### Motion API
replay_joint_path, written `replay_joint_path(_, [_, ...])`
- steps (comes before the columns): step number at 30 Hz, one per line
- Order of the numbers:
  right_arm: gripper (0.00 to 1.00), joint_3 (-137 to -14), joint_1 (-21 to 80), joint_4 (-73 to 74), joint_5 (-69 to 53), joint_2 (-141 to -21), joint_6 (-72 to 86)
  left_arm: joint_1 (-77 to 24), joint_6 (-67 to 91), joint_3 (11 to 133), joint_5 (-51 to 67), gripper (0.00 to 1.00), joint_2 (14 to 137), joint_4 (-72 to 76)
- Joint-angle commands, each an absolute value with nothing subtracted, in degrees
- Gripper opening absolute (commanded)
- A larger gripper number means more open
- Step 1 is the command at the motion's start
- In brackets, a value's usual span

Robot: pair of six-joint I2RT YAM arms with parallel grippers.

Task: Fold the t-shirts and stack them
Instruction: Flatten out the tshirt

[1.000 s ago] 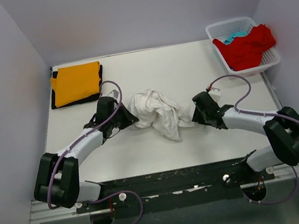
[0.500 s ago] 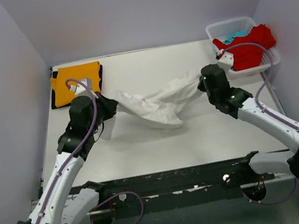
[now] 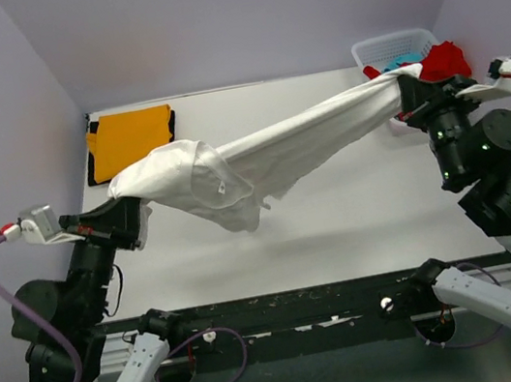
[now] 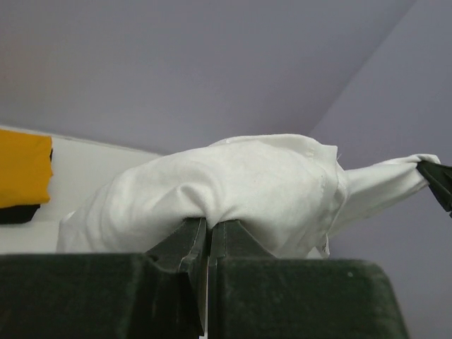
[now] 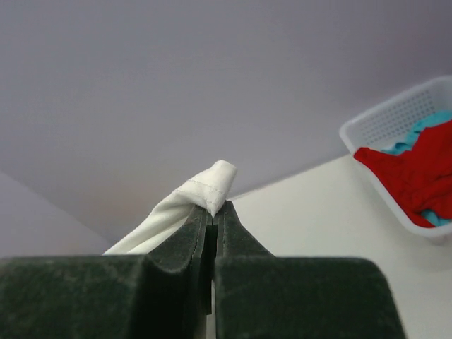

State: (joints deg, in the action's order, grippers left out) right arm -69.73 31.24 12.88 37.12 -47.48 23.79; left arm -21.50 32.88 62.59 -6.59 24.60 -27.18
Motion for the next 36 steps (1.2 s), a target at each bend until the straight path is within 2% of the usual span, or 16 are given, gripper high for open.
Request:
replay_joint_path(1, [0.01,-74.1,30.5,14.0,29.7,-41.9,21.2,-21.2,29.9,64.8,1.3,0.00,19.6,-24.8])
replay_joint_path(5, [0.01,-75.2,30.6,15.7,27.4,-39.7,21.5,-21.2,31.1,65.0,5.2,0.00,18.3,-24.3])
replay_joint_path(11, [0.01,-71.4,30.6,19.9,35.9,-42.1,24.9,-21.2,32.4,62.8,-3.9,0.00,24.9,-26.9])
replay_joint_path(16, [0.01,-60.7,30.6,23.2,48.0,-48.8,32.1,-20.7,32.2,59.3,-13.3,0.00,43.6,-26.5])
replay_joint_path(19, [0.01,-54.4,30.2,25.3,51.5,-56.5,37.9,-17.1,30.9,60.3,-9.4,0.03,59.1,-23.4])
replay_joint_path(20, [0.01,-52.5,29.9,25.0,50.7,-59.3,40.1,-15.8,30.9,61.1,-7.7,0.22,63.7,-22.0])
replay_joint_path(21, [0.01,-50.5,29.1,24.2,48.9,-62.9,41.3,-14.8,30.9,62.0,-5.7,0.50,69.2,-20.8])
replay_joint_path(22, [0.03,-49.3,27.5,22.8,45.3,-66.2,41.6,-13.5,31.3,64.2,-4.3,0.67,74.7,-20.7])
replay_joint_path(23, [0.06,-48.9,25.8,21.9,42.7,-70.3,42.1,-12.3,32.1,67.1,-2.8,0.73,79.3,-22.3])
replay_joint_path(24, [0.17,-49.1,23.5,20.8,38.9,-73.8,42.1,-11.1,32.5,71.3,-0.8,0.84,84.4,-25.1])
replay_joint_path(25, [0.42,-50.3,21.8,21.2,36.2,-78.0,42.1,-10.3,32.7,75.2,1.5,0.98,88.1,-27.5])
replay_joint_path(27, [0.59,-53.6,20.6,24.2,35.2,-83.5,43.3,-10.1,32.4,79.2,3.5,0.98,92.1,-30.4])
replay_joint_path(30, [0.93,-56.0,20.6,25.6,36.3,-85.5,43.2,-10.6,32.0,76.5,7.9,0.99,89.5,-27.8])
replay_joint_path(31, [1.00,-56.1,20.6,25.6,36.6,-85.1,43.2,-11.1,32.2,74.7,8.8,0.99,87.9,-26.9])
replay_joint_path(36, [1.00,-52.9,20.6,24.4,38.4,-79.0,43.7,-17.1,32.8,65.4,8.8,0.99,78.0,-26.4])
